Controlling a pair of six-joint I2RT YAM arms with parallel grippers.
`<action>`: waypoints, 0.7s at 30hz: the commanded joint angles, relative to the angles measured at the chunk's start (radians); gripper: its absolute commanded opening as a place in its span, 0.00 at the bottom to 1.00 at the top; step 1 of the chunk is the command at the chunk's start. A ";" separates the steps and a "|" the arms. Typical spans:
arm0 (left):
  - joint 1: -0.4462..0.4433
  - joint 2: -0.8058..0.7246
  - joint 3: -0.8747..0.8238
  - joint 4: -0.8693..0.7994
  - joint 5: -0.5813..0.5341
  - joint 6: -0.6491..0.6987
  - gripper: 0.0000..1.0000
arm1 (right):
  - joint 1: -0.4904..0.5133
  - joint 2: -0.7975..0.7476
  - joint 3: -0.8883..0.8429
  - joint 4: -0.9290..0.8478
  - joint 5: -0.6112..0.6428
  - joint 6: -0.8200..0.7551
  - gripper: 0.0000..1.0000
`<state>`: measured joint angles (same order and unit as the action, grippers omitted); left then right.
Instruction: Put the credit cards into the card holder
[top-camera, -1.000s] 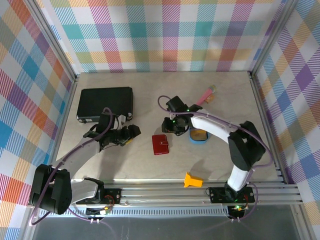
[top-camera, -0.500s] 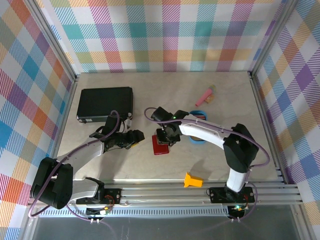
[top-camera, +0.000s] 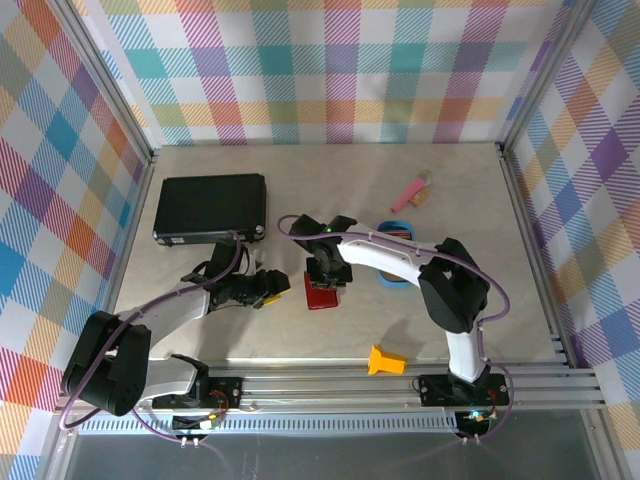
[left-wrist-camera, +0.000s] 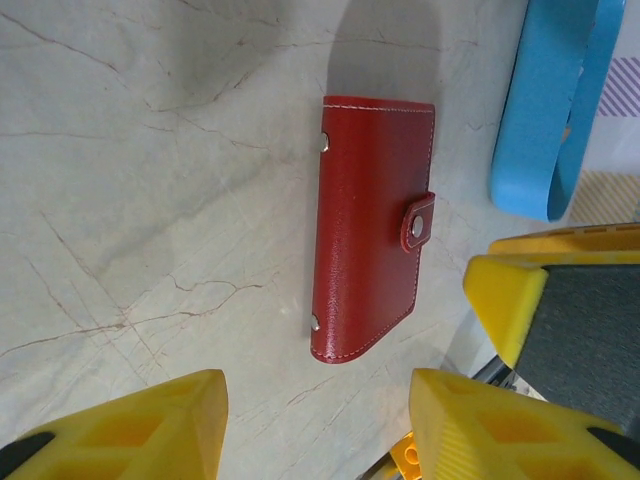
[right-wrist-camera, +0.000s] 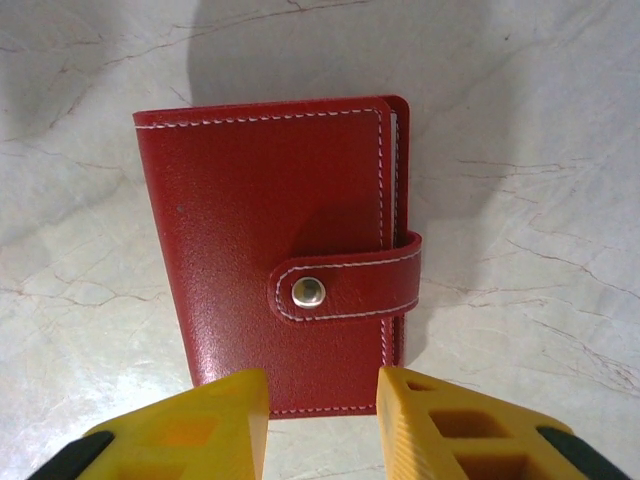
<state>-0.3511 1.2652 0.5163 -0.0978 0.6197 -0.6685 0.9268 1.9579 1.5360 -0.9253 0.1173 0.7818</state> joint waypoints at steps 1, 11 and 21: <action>0.010 -0.013 -0.015 0.042 0.036 -0.022 0.51 | 0.013 0.038 0.044 -0.060 0.012 0.007 0.33; 0.037 -0.006 -0.035 0.055 0.057 -0.013 0.51 | 0.016 0.142 0.151 -0.104 0.023 -0.024 0.33; 0.043 -0.013 -0.043 0.055 0.046 -0.014 0.51 | 0.016 0.208 0.178 -0.135 0.054 -0.039 0.35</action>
<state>-0.3218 1.2652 0.4931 -0.0483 0.6537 -0.6884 0.9360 2.1437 1.6897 -1.0130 0.1444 0.7628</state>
